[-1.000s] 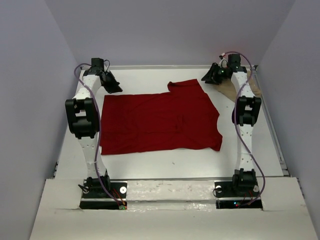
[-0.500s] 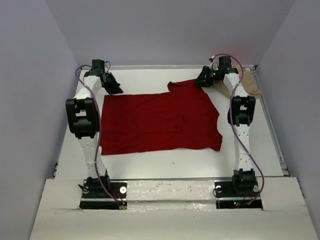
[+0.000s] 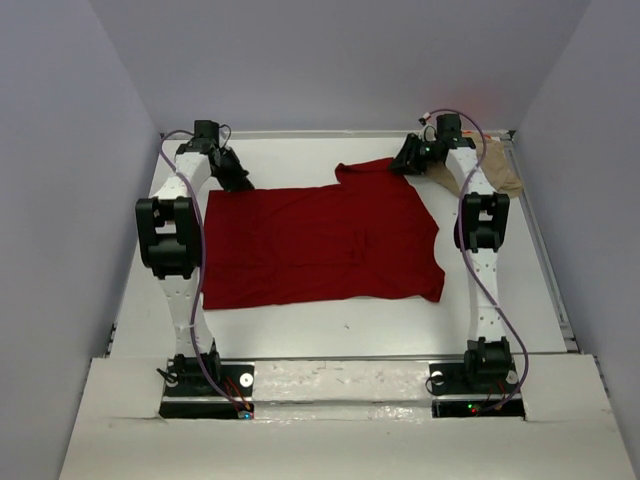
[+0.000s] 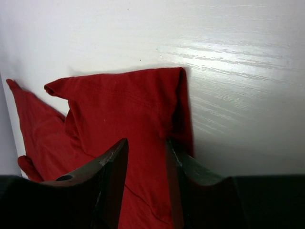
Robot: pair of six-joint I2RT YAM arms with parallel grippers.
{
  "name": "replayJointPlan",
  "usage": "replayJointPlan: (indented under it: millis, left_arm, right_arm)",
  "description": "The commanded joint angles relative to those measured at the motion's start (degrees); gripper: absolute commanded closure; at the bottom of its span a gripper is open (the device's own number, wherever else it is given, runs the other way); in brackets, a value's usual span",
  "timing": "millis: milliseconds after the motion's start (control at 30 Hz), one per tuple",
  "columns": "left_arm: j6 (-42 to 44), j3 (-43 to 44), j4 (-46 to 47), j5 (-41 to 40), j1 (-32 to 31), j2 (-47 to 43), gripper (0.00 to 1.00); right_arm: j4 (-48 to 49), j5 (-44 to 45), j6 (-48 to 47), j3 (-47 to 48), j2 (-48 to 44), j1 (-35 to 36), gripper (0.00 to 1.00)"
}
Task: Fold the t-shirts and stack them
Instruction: Fold the tshirt
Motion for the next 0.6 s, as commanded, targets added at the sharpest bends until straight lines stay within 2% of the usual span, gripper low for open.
replayJointPlan:
  millis: [0, 133, 200, 233, 300, 467, 567]
  left_arm:
    - [0.6, -1.1, -2.1, -0.9, 0.2, -4.1, 0.98]
    - [-0.9, -2.3, -2.3, -1.8, 0.2, -2.5, 0.98]
    - [-1.4, -3.1, -1.9, 0.7, 0.3, -1.2, 0.99]
    - [-1.5, -3.4, -1.3, 1.2, 0.2, -0.9, 0.99]
    - [-1.7, -3.4, -1.5, 0.5, 0.1, 0.1, 1.00]
    - [-1.4, -3.2, -1.5, -1.0, 0.2, 0.3, 1.00]
    - [-0.6, -3.4, -0.5, -1.1, 0.1, -0.2, 1.00]
  right_arm:
    - [0.7, 5.1, -0.2, -0.2, 1.3, 0.0, 0.59]
    - [-1.1, 6.5, -0.9, -2.9, -0.9, 0.0, 0.69]
    - [-1.1, 8.4, -1.3, -5.2, -2.7, 0.0, 0.79]
    - [-1.1, 8.9, -1.5, -6.5, -3.5, 0.0, 0.87]
    - [-1.2, 10.8, -2.1, -7.4, -5.1, 0.7, 0.97]
    - [-4.4, 11.4, -3.5, -3.1, -4.4, 0.7, 0.99]
    - [-0.1, 12.1, -4.6, -5.9, -6.6, 1.3, 0.80]
